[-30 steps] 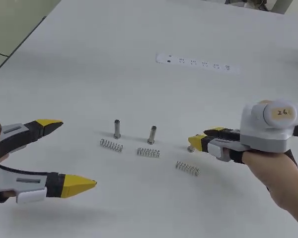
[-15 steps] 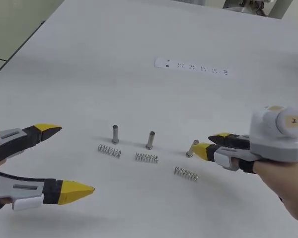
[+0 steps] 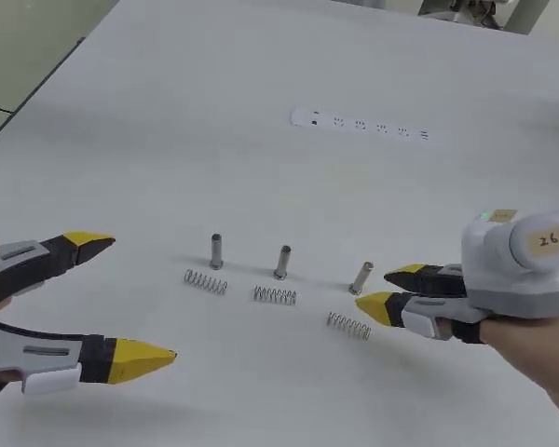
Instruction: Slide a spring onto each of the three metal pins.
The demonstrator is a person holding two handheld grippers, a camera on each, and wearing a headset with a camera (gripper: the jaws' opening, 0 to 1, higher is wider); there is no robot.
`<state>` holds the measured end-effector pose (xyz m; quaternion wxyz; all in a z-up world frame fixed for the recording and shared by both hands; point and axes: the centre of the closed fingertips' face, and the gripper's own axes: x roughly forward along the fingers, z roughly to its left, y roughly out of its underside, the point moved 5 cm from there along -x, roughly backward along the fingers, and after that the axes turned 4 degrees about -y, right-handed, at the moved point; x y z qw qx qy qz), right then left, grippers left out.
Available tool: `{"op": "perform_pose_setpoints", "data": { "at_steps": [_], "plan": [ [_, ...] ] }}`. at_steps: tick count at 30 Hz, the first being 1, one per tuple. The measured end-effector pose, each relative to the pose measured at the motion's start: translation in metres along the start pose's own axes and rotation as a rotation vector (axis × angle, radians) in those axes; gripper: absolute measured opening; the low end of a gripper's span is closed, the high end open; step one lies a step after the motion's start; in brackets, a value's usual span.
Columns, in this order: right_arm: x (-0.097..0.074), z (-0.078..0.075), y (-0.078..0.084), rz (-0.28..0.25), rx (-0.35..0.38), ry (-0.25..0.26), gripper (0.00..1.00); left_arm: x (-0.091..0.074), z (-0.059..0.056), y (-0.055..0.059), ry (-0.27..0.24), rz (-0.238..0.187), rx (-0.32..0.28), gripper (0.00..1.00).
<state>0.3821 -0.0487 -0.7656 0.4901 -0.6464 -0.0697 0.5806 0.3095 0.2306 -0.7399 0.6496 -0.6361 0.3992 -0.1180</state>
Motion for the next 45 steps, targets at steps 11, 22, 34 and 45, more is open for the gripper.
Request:
{"op": "perform_pose_setpoints", "data": {
  "at_steps": [11, 22, 34, 45],
  "plan": [
    [0.006, 0.009, 0.004, 0.096, -0.115, -0.070, 0.30, 0.000, 0.000, 0.000, 0.003, 0.001, 0.003, 0.92],
    [0.022, 0.017, 0.020, 0.245, -0.258, -0.120, 0.28, 0.000, -0.002, 0.003, 0.011, 0.016, 0.013, 0.92],
    [0.035, 0.013, 0.026, 0.300, -0.314, -0.162, 0.24, -0.001, -0.002, 0.003, 0.011, 0.018, 0.017, 0.93],
    [0.040, 0.011, 0.035, 0.361, -0.369, -0.162, 0.20, -0.003, -0.001, 0.004, 0.007, 0.021, 0.024, 0.92]
  ]
}}
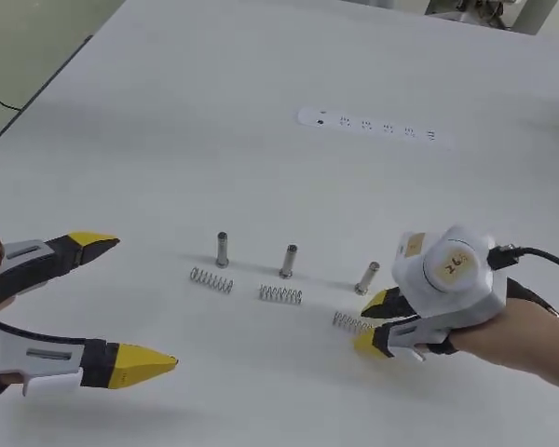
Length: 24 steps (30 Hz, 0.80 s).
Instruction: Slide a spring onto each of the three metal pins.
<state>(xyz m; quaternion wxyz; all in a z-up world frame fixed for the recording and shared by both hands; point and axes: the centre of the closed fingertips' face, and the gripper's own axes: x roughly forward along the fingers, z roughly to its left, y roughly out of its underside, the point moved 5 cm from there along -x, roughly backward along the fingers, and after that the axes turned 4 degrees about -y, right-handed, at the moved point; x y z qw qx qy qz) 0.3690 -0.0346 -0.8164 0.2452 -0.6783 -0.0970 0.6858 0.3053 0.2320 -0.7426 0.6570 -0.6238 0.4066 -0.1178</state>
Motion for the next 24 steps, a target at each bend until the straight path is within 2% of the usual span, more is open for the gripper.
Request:
{"op": "perform_pose_setpoints", "data": {
  "at_steps": [9, 15, 17, 21, 24],
  "plan": [
    [0.000, -0.002, 0.000, -0.012, -0.002, 0.006, 0.14, 0.001, -0.001, 0.000, 0.005, 0.006, 0.004, 0.92],
    [0.002, -0.001, 0.002, 0.006, -0.036, -0.005, 0.08, 0.002, -0.002, -0.001, 0.003, 0.001, 0.001, 0.92],
    [0.002, -0.001, 0.001, 0.006, -0.069, -0.001, 0.08, 0.002, -0.001, 0.000, -0.007, 0.001, 0.001, 0.93],
    [-0.006, 0.002, -0.005, -0.029, -0.075, 0.002, 0.08, 0.000, -0.001, 0.000, -0.006, 0.001, -0.002, 0.92],
    [-0.009, 0.007, -0.007, -0.033, -0.089, -0.006, 0.08, 0.001, -0.005, 0.001, 0.007, 0.005, -0.001, 0.91]
  ]
}}
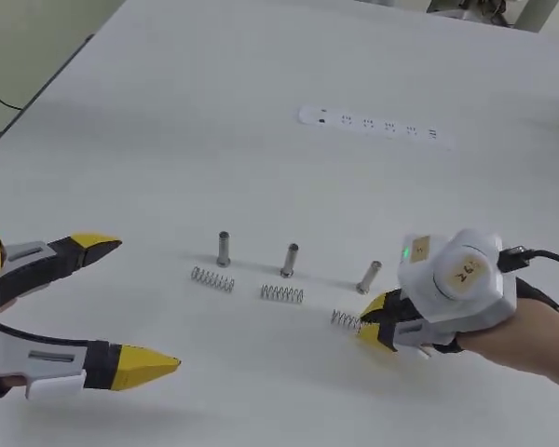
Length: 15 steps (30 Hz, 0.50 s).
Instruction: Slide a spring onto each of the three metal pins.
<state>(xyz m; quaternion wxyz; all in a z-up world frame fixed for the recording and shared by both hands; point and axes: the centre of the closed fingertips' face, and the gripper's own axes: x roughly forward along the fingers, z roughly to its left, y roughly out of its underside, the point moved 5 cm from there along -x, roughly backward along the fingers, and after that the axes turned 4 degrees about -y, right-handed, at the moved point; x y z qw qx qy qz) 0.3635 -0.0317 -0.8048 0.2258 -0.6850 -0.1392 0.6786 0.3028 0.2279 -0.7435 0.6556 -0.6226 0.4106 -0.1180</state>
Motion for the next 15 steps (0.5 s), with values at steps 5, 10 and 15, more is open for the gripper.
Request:
{"op": "perform_pose_setpoints", "data": {
  "at_steps": [5, 10, 15],
  "plan": [
    [-0.007, 0.007, -0.007, -0.012, -0.034, -0.006, 0.08, 0.008, -0.008, 0.004, 0.026, 0.012, -0.002, 0.90],
    [-0.014, 0.015, -0.019, -0.028, -0.076, -0.012, 0.08, 0.019, -0.023, 0.008, 0.076, 0.029, 0.012, 0.87],
    [-0.018, 0.021, -0.030, -0.041, -0.113, -0.015, 0.08, 0.033, -0.040, 0.007, 0.138, 0.025, 0.034, 0.85]
  ]
}}
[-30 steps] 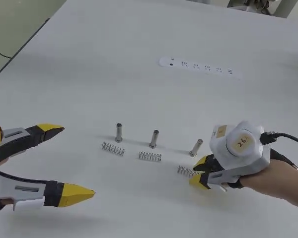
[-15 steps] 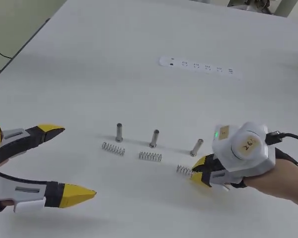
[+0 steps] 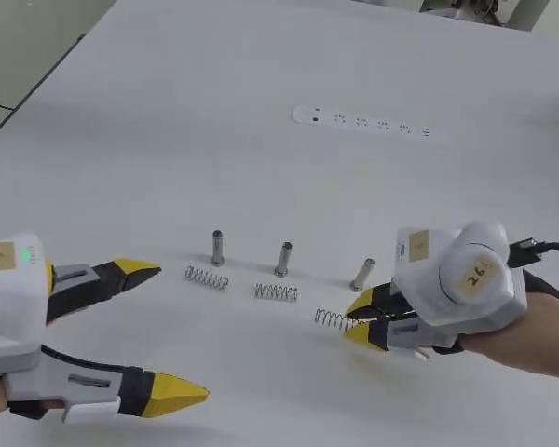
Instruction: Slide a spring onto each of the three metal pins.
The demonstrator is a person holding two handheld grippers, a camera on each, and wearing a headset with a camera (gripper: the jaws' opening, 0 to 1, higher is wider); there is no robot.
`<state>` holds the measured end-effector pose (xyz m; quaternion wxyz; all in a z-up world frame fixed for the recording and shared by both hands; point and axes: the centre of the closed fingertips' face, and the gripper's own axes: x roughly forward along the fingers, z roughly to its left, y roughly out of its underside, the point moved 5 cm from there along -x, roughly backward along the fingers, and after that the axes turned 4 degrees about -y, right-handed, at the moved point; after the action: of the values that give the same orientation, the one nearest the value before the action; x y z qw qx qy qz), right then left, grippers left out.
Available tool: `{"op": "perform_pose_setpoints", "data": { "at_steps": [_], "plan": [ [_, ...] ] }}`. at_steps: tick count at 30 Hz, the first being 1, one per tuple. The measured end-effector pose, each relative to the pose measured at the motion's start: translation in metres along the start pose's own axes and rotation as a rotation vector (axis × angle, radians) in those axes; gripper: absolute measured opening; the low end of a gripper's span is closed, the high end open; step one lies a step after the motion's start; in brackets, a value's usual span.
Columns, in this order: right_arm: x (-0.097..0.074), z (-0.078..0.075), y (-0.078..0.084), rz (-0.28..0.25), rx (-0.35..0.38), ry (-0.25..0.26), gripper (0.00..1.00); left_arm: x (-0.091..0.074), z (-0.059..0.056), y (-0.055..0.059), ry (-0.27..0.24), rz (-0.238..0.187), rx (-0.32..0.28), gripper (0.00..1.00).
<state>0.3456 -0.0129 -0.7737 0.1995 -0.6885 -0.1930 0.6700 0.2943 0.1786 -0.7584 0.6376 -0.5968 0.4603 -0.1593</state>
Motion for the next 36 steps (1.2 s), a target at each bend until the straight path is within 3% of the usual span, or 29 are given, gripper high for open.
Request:
{"op": "perform_pose_setpoints", "data": {
  "at_steps": [5, 10, 16, 25, 36],
  "plan": [
    [-0.001, 0.007, -0.008, -0.002, -0.038, -0.010, 0.08, 0.016, -0.007, -0.003, 0.048, -0.001, 0.030, 0.79],
    [-0.002, 0.012, -0.013, -0.012, -0.049, -0.018, 0.08, 0.030, -0.011, -0.011, 0.091, -0.031, 0.043, 0.70],
    [-0.004, 0.014, -0.017, -0.021, -0.060, -0.017, 0.08, 0.045, -0.018, -0.012, 0.150, -0.033, 0.058, 0.64],
    [-0.007, 0.020, -0.025, -0.035, -0.068, -0.020, 0.08, 0.062, -0.026, -0.018, 0.191, -0.053, 0.088, 0.45],
    [-0.011, 0.027, -0.031, -0.048, -0.086, -0.027, 0.08, 0.077, -0.037, -0.026, 0.234, -0.084, 0.063, 0.29]
  ]
}}
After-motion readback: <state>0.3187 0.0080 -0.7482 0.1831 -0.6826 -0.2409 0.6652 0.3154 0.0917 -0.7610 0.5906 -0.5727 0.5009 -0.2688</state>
